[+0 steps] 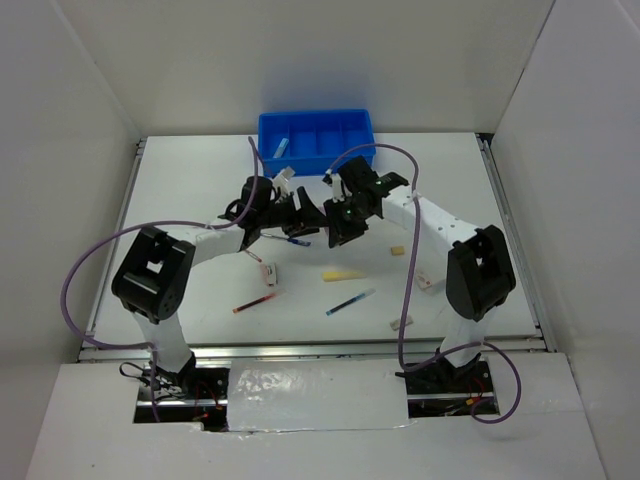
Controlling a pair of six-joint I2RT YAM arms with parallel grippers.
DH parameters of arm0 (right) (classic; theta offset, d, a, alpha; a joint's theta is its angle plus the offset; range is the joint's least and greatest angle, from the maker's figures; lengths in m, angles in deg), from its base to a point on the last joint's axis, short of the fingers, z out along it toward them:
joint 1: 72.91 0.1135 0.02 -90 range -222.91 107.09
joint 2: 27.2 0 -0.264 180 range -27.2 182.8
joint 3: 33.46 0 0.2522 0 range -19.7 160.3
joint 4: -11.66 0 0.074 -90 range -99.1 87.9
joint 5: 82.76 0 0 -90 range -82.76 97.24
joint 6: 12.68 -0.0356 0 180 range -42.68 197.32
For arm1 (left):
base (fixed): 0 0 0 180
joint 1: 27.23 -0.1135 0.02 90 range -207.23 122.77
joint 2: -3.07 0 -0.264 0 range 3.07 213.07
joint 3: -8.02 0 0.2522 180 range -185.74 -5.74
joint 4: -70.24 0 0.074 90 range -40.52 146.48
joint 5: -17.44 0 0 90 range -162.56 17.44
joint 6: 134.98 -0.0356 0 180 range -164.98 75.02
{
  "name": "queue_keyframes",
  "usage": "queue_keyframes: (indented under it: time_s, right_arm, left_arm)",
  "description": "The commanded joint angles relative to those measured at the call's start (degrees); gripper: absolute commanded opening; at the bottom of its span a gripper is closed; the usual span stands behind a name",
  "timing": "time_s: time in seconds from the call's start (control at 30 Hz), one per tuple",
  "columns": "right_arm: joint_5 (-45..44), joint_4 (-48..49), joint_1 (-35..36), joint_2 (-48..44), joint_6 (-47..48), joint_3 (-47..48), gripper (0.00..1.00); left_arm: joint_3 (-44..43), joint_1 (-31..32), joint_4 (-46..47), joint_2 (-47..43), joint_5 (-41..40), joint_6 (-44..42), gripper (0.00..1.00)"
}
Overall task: Sort the stationery into containers
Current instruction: Pick up the pen from the corner of the board, then place the pen in the storage box.
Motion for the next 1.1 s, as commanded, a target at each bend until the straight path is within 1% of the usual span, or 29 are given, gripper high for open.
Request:
queue_keyframes:
  time_s: [0.0,0.07,0.17,0.2,0.27,0.3,0.33,0.37,0.4,0.43,0.47,0.5,0.53,0.57,0.6,0.63,0.67,0.7,0.73,0.77,0.8,0.87,0.9,0.93,1.0,1.07]
  right_arm:
    - [1.37,0.33,1.19,-1.78,-1.46,2.98,0.00]
    - [1.55,0.50,1.62,-1.69,-1.81,3.33,0.00]
    - [1.64,0.94,2.15,-1.52,-2.34,4.38,0.00]
    - [1.55,0.77,2.33,-1.52,-2.69,4.74,0.00]
    - [1.37,0.68,2.59,-1.51,-2.78,5.44,0.00]
    - [1.29,0.59,2.59,-1.43,-2.69,5.70,0.00]
    - [1.20,0.33,2.68,-1.43,-2.69,5.79,0.00]
    - [0.67,0.15,2.51,-1.43,-2.69,6.23,0.04]
    - [0.84,-0.20,2.42,-1.51,-2.69,6.06,0.13]
    - [1.02,-0.20,1.55,-1.78,-2.95,5.97,0.24]
    - [1.37,0.32,0.06,-3.08,-3.13,4.93,0.53]
    - [1.55,0.59,0.04,-3.97,-3.04,4.31,0.67]
    - [2.07,0.68,-2.39,-4.67,-2.70,3.26,0.77]
    - [2.86,0.68,-3.81,-6.42,-2.17,2.72,0.88]
    - [4.17,1.02,-7.04,-7.22,-1.73,1.76,0.89]
    - [4.45,1.03,-8.64,-8.27,-1.46,1.58,0.89]
    - [4.54,0.07,-10.05,-8.54,-0.68,1.57,0.89]
    - [3.93,-0.72,-11.46,-8.63,-0.32,1.49,0.89]
    - [3.40,-1.25,-14.08,-8.63,0.20,1.31,0.88]
    - [2.79,-2.30,-15.06,-8.81,1.25,0.96,0.85]
    - [1.39,-2.40,-16.03,-9.07,1.70,0.18,0.84]
    - [1.02,-1.88,-19.28,-10.65,2.05,-2.55,0.82]
    - [0.93,-1.79,-20.34,-11.35,2.05,-3.51,0.82]
    - [0.76,-1.70,-21.22,-12.23,2.23,-4.92,0.82]
    - [0.76,-2.40,-23.33,-13.03,2.41,-5.72,0.82]
    - [0.49,-2.58,-25.18,-14.08,2.67,-6.86,0.81]
  left_arm:
    - [-1.71,0.56,2.22,1.19,-0.25,1.53,0.74]
    - [-1.71,0.99,2.39,1.63,-0.25,1.44,0.73]
    - [-1.62,1.52,2.12,2.33,0.18,1.88,0.68]
    - [-1.54,1.70,2.65,2.68,0.71,2.40,0.60]
    - [-1.53,1.70,2.91,2.69,0.98,2.50,0.48]
    - [-1.88,1.35,1.44,2.60,1.15,0.84,0.33]
    - [-3.54,1.26,-0.84,2.16,0.98,-0.57,0.23]
    - [-4.77,1.17,-3.30,1.90,0.28,-2.15,0.16]
    - [-6.00,1.00,-5.41,1.55,-0.16,-3.73,0.06]
    - [-7.23,0.21,-9.09,0.85,-0.51,-6.44,0.04]
    - [-9.16,-1.27,-10.26,0.58,-0.86,-8.47,0.00]
    - [-10.14,-2.16,-11.40,0.40,-0.87,-9.79,0.00]
    - [-13.98,-3.21,-15.50,0.57,-1.39,-11.29,0.00]
    - [-16.80,-4.01,-18.76,1.01,-3.92,-13.56,0.00]
    - [-22.66,-5.84,-25.15,2.41,-5.94,-18.37,0.00]
    - [-25.33,-6.47,-26.69,3.12,-8.23,-20.68,0.00]
    - [-27.61,-7.00,-27.57,3.73,-13.73,-25.40,0.00]
    - [-32.16,-7.61,-28.28,5.39,-17.01,-27.89,0.00]
    - [-34.12,-7.70,-28.11,6.45,-20.52,-30.00,0.00]
    - [-36.32,-7.88,-28.02,7.51,-26.12,-33.68,0.00]
    - [-39.99,-8.05,-27.41,10.13,-28.18,-34.93,0.00]
    - [-43.62,-8.67,-24.61,13.22,-29.86,-36.43,0.00]
    - [-47.29,-9.37,-23.72,16.45,-30.39,-36.53,0.01]
    - [-48.80,-9.55,-22.85,17.96,-30.66,-36.53,0.01]
    - [-51.70,-9.81,-18.20,22.08,-32.15,-36.09,0.02]
    - [-52.51,-9.99,-14.51,24.30,-32.85,-36.00,0.05]
